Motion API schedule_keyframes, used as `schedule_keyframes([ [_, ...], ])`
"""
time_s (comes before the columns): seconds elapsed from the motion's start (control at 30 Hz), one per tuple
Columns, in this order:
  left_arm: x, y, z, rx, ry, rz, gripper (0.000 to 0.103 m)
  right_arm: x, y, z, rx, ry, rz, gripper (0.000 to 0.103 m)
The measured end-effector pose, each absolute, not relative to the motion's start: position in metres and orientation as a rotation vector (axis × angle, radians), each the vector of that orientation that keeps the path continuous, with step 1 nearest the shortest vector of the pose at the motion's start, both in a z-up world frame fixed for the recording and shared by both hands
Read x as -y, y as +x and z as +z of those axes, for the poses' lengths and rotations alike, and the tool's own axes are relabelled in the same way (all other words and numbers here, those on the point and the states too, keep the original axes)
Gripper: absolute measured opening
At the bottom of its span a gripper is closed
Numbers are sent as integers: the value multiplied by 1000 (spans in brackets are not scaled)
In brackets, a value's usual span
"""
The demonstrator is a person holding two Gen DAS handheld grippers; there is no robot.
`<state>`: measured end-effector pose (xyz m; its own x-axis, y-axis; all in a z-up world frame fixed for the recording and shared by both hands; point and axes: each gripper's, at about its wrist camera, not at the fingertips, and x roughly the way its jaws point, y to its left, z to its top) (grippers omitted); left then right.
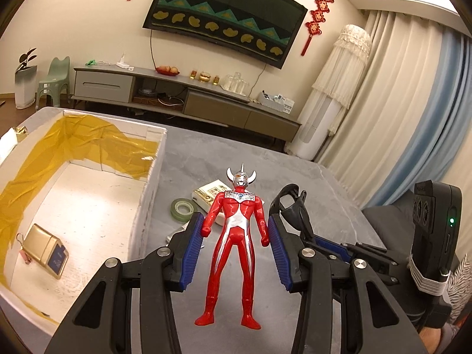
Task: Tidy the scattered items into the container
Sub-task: 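Carry the sunglasses and red figure over the yellow-lined box with both tools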
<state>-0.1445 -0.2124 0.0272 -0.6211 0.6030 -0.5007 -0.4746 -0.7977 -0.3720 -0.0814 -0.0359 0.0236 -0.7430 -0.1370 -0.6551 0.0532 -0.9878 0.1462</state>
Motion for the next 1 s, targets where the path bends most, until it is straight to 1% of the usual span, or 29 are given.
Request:
schedule_keyframes([
  [0.2, 226, -140, 37, 299, -806, 2382, 46, 51, -79, 43, 162, 1040, -2843, 20],
  [0.43, 241, -140, 43, 338, -783, 2394, 46, 76, -79, 67, 96, 989, -2848, 20],
  [1.0, 293, -143, 54, 468, -728, 2429, 46, 133, -90, 102, -44, 927, -2840, 20],
])
